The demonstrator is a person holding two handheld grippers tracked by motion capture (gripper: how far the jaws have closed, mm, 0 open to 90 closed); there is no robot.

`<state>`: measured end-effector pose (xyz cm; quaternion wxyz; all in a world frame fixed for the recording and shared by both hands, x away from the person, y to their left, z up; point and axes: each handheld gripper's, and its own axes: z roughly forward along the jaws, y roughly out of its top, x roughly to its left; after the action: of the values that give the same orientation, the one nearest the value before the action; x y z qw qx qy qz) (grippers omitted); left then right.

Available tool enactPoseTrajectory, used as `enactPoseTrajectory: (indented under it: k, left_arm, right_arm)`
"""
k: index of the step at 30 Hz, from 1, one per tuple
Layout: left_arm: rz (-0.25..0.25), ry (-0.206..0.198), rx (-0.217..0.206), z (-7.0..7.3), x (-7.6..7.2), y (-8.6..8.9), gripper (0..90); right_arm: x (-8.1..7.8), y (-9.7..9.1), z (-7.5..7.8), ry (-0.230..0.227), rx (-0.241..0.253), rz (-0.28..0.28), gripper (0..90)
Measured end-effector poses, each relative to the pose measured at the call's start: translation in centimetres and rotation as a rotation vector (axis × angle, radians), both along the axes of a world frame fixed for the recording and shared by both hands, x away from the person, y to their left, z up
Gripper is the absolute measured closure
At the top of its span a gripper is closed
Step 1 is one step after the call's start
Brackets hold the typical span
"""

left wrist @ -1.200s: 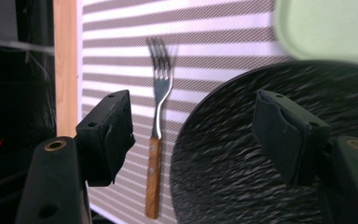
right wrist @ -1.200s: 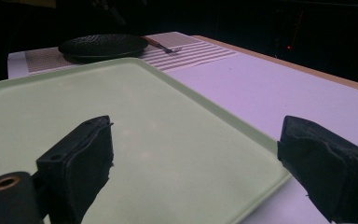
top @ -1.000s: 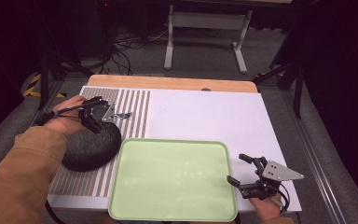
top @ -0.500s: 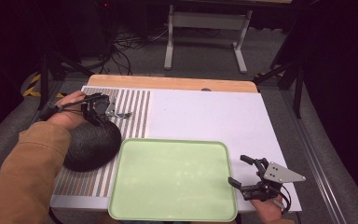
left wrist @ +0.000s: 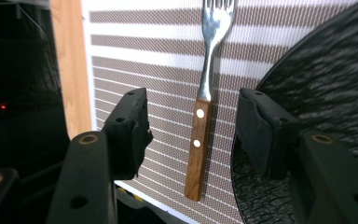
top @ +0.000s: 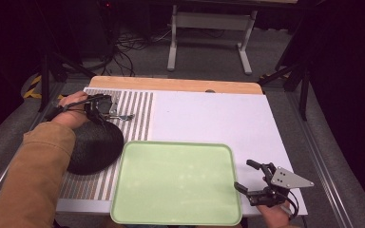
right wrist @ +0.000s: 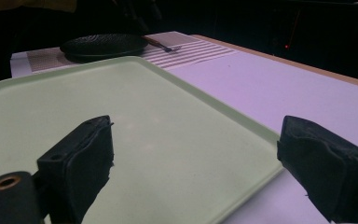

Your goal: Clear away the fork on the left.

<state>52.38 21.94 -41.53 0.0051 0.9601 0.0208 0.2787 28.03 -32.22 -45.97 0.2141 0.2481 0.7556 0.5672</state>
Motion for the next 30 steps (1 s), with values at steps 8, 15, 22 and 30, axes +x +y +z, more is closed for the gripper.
enactPoseTrajectory:
  k: [8,15,22,30]
  left_arm:
    - [0.021,0.043,0.005,-1.1,1.3,0.5,46.6]
    - [0.001,0.089,0.024,-1.6,2.3,0.2,50.2]
    - [0.028,0.128,0.047,-2.4,3.5,0.2,51.2]
    - [0.046,0.12,0.071,-3.4,4.0,0.1,52.4]
  right_arm:
    - [-0.9,-0.5,0.0,0.002,-0.005,-0.024,10.9]
    - [-1.8,-1.0,-0.2,0.007,0.001,-0.046,10.9]
    - [-2.8,-1.8,-0.3,0.006,0.008,-0.078,10.9]
    - [-3.3,-2.1,-0.3,0.003,0.01,-0.095,10.9]
